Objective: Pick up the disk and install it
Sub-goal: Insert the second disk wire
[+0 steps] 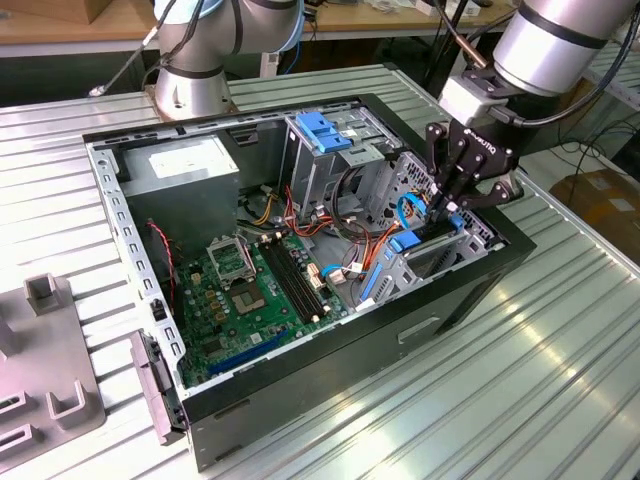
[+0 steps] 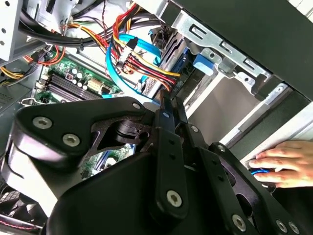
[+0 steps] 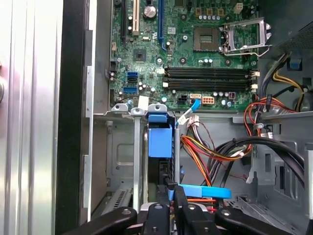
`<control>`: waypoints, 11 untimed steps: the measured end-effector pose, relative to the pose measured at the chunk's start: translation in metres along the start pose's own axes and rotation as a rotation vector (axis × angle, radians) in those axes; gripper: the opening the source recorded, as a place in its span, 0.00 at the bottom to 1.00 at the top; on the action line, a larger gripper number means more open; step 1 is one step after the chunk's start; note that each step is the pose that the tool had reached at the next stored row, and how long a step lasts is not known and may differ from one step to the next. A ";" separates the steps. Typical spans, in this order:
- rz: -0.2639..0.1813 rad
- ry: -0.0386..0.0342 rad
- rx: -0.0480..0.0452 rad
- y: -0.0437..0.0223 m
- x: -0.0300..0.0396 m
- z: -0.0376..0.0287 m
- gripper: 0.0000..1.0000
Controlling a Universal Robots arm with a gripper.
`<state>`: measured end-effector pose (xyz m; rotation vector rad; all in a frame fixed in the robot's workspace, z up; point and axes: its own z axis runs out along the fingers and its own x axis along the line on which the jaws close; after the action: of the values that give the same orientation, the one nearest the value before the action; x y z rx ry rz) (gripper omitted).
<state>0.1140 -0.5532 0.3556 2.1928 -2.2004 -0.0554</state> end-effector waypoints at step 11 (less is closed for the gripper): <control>-0.003 -0.0626 -0.0002 0.0003 0.0115 -0.0061 0.16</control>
<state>0.1140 -0.5647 0.3617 2.2244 -2.2286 -0.1260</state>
